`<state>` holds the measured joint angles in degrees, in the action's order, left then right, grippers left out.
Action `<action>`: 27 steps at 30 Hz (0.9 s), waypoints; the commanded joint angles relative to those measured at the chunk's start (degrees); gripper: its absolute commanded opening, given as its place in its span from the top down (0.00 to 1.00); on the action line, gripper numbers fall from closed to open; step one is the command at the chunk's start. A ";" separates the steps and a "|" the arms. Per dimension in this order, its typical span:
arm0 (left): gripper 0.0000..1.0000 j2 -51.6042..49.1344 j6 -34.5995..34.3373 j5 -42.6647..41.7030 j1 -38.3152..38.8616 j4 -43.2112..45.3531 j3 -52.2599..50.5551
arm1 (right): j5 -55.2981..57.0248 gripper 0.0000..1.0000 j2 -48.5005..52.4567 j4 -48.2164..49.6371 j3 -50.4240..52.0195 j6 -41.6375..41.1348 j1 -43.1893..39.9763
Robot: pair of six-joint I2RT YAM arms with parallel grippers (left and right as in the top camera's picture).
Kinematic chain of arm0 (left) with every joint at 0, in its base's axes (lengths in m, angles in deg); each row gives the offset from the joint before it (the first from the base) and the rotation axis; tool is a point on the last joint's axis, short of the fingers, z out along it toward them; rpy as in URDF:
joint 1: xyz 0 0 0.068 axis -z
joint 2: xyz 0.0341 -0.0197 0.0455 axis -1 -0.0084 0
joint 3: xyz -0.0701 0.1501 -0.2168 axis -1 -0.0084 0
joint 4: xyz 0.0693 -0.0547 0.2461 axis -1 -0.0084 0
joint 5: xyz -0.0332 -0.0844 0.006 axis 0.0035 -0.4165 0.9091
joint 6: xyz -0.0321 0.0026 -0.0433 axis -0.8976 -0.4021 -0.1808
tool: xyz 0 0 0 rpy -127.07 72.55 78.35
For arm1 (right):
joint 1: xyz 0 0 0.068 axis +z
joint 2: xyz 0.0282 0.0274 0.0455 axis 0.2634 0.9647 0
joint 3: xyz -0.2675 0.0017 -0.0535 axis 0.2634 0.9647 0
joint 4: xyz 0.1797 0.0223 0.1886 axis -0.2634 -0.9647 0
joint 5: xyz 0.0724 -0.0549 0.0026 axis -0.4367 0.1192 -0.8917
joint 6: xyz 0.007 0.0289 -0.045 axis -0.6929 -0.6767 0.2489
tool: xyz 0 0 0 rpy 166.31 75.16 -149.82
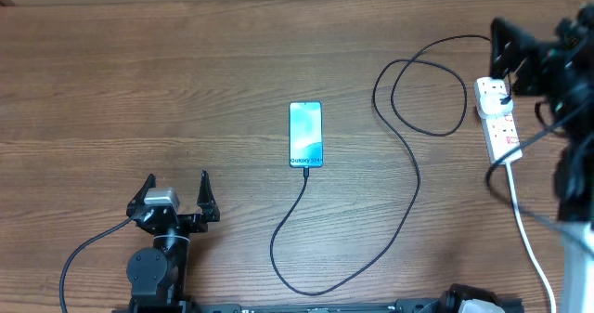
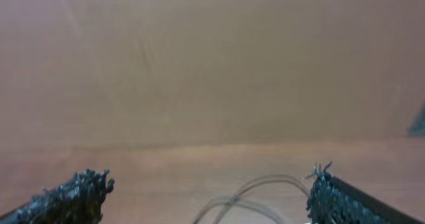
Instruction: Plug charger to phone and switch on socket
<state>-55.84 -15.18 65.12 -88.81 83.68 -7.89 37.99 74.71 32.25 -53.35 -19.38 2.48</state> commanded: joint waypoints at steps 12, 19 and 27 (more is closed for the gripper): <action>0.00 0.39 1.31 -0.26 -0.42 0.04 -0.17 | 2.14 0.00 -25.22 33.18 41.27 0.04 7.76; 0.00 0.39 1.31 -0.28 -0.42 0.04 -0.17 | 3.52 0.00 -36.79 40.30 57.51 0.26 10.60; 0.00 0.39 1.31 -0.28 -0.42 0.04 -0.17 | 8.61 0.00 -47.60 40.83 69.99 0.24 13.90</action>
<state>-55.84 -15.18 65.14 -88.81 83.68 -7.89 43.48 30.61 72.56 13.30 -19.36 14.98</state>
